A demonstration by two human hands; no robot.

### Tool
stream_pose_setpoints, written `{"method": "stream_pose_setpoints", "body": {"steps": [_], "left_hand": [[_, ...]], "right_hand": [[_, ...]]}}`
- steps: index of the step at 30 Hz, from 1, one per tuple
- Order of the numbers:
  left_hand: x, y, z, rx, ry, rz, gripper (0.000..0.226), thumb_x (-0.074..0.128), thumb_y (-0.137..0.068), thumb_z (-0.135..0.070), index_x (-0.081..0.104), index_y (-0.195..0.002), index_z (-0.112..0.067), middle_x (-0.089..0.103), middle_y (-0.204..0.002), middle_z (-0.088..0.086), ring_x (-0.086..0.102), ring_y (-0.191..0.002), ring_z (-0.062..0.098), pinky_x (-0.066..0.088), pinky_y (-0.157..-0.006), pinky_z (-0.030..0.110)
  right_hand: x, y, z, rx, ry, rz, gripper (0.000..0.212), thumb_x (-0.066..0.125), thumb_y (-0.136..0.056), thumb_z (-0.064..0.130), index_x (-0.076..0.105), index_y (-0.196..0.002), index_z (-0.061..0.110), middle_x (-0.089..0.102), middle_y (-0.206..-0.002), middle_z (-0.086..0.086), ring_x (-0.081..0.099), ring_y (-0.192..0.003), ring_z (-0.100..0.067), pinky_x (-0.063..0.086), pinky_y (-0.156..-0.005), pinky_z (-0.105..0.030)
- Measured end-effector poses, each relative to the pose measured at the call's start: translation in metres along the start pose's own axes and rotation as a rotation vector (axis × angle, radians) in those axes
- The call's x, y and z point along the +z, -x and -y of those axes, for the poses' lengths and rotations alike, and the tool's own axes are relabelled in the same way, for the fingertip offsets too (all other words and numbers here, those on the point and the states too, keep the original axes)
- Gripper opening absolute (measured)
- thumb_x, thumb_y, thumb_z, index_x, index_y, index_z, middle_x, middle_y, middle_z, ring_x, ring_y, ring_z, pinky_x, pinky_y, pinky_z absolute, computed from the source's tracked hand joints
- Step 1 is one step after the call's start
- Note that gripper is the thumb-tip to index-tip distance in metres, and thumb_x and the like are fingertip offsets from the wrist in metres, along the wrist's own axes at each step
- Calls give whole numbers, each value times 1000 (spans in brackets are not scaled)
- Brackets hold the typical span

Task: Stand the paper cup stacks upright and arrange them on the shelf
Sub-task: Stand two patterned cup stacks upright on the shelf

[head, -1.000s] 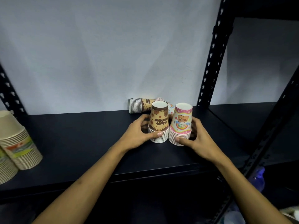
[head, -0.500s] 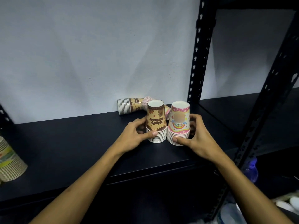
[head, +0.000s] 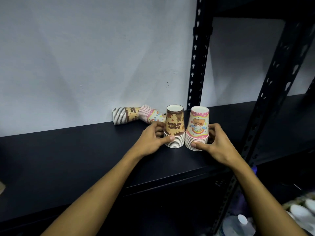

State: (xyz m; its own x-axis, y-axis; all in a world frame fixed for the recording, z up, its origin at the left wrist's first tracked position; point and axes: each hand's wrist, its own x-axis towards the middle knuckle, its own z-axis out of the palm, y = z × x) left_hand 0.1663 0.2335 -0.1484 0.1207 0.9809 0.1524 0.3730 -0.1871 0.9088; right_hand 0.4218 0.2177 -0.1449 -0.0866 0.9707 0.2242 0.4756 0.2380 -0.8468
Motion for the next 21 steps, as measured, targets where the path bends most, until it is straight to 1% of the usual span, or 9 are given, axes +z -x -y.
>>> {"method": "stream_pose_setpoints", "body": {"steps": [2, 3, 5, 8, 9, 12, 15, 18, 21], "left_hand": [[6, -8, -3, -1, -20, 14, 71, 89, -74, -32, 54, -132, -13, 68, -128, 3, 67, -113, 13, 52, -105, 37], [9, -13, -5, 4, -38, 10, 74, 89, -71, -38, 56, -132, -14, 69, -126, 1, 68, -111, 13, 53, -103, 38], [17, -21, -11, 19, -96, -3, 76, 87, -71, -43, 57, -135, -16, 70, -122, -2, 69, -105, 11, 55, -99, 35], [29, -29, -18, 47, -156, -22, 65, 80, -85, -30, 52, -142, -14, 67, -128, 0, 66, -99, 9, 50, -87, 12], [33, -31, -20, 57, -162, -31, 64, 78, -88, -28, 51, -144, -14, 66, -130, 1, 64, -101, 9, 48, -86, 10], [43, -34, -17, 73, -149, -74, 62, 73, -92, -27, 47, -148, -16, 63, -137, 1, 62, -110, 9, 45, -95, 18], [49, -33, -11, 66, -98, -135, 62, 73, -92, -28, 47, -147, -16, 63, -136, 1, 60, -107, 6, 45, -94, 20], [52, -33, -9, 54, -74, -163, 58, 73, -91, -29, 50, -143, -15, 63, -136, 3, 60, -110, 7, 45, -94, 20], [52, -31, -10, 51, -63, -165, 56, 72, -92, -30, 51, -143, -15, 63, -137, 2, 61, -114, 8, 44, -93, 19]], "right_hand": [[-7, -4, -1, 22, 22, -10, 72, 91, -69, 19, 47, -125, 11, 62, -117, 5, 58, -94, 7, 45, -80, -9], [-11, -7, -2, 29, 32, -21, 73, 91, -69, 19, 47, -126, 10, 62, -118, 3, 59, -94, 4, 43, -80, -9], [-15, -10, -6, 36, 44, -48, 74, 91, -70, 19, 48, -130, 10, 64, -124, -1, 61, -103, -7, 43, -89, -18], [-17, -14, -9, 46, 59, -87, 75, 87, -75, 19, 46, -137, 11, 64, -130, -5, 60, -108, -13, 45, -93, -27], [-17, -14, -9, 47, 67, -98, 75, 86, -77, 19, 45, -139, 11, 63, -131, -5, 60, -108, -13, 45, -93, -28], [-16, -15, -9, 41, 86, -122, 75, 83, -81, 20, 42, -144, 13, 61, -135, -5, 57, -108, -11, 43, -94, -27], [-13, -16, -9, 47, 116, -144, 74, 80, -83, 22, 39, -145, 14, 60, -137, -4, 54, -110, -11, 39, -92, -26], [-12, -17, -10, 70, 147, -141, 71, 77, -85, 24, 39, -144, 14, 60, -138, -5, 58, -120, -20, 38, -91, -25], [-12, -18, -10, 87, 177, -110, 69, 75, -88, 26, 39, -145, 14, 59, -139, -6, 57, -125, -24, 39, -93, -26]]}}
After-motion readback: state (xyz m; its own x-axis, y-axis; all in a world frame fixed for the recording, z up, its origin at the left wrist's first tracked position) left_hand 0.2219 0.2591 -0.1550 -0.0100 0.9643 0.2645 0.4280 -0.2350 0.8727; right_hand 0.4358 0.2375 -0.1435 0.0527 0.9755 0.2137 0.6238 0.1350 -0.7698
